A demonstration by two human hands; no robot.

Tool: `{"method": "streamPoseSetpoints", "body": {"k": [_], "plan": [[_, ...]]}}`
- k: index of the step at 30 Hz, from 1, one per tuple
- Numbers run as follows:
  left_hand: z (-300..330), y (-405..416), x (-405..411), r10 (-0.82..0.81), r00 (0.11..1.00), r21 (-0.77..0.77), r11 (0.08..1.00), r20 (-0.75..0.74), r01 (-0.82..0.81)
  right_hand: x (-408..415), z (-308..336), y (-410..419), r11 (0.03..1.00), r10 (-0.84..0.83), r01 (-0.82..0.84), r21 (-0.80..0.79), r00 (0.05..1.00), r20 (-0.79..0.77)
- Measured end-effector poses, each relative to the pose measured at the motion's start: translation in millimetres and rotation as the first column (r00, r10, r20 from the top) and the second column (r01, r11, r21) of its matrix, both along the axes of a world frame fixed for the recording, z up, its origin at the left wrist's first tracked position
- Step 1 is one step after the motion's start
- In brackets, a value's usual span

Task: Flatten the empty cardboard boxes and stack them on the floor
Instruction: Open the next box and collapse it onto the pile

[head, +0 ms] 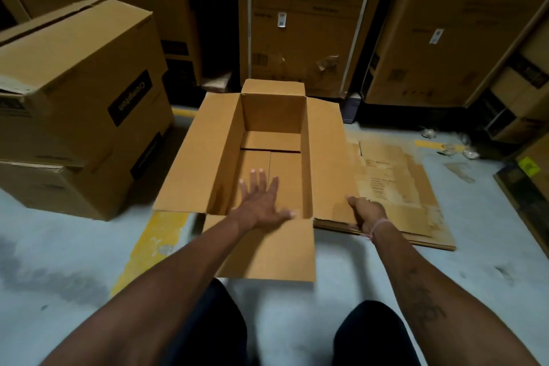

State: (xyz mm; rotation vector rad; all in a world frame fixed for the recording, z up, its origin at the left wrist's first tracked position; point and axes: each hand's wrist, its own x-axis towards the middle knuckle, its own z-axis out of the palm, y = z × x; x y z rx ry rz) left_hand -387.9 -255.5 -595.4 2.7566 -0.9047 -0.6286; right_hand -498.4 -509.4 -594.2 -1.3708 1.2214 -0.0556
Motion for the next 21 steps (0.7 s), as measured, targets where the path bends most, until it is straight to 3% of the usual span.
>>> {"method": "streamPoseSetpoints", "body": {"k": [2,4,7,9,13,15,18,19,21], "plan": [[9.0,-22.5,-21.0,-0.149,0.988,-0.137,0.98,-0.045,0.142,4.8,25.6,1.3,0.995,0.099,-0.099,-0.006,0.991,0.089],[16.1,-45.5,-39.3,-0.178,0.984,-0.176,0.969,-0.004,0.174,14.5,54.1,7.9,0.986,0.164,-0.167,-0.006,0.962,0.217],[38.3,-67.3,-45.8,0.05,0.993,-0.275,0.961,0.104,-0.019,30.2,101.7,20.7,0.973,0.229,-0.207,-0.103,0.924,0.306],[63.6,-70.4,-41.7,0.215,0.954,-0.416,0.903,0.21,-0.112,38.7,139.9,30.7,0.953,0.287,-0.232,-0.196,0.898,0.334],[116.2,-60.8,-33.5,0.361,0.865,-0.645,0.762,0.348,-0.059,48.5,222.8,58.8,0.821,0.489,-0.304,-0.484,0.812,0.319],[139.3,-50.5,-26.5,0.435,0.852,-0.761,0.645,0.291,-0.069,50.8,262.1,75.8,0.762,0.567,-0.31,-0.569,0.743,0.354],[160.1,-30.8,-1.5,0.578,0.814,-0.881,0.407,0.047,-0.239,54.2,305.4,98.7,0.681,0.717,-0.459,-0.571,0.576,0.393],[160.3,-21.6,7.7,0.604,0.797,-0.894,0.337,-0.036,-0.296,56.8,311.9,103.9,0.645,0.751,-0.496,-0.582,0.551,0.363],[147.6,1.5,21.5,0.58,0.788,-0.901,0.2,-0.209,-0.386,65.7,304.7,104.4,0.6,0.764,-0.506,-0.62,0.593,0.255]]}}
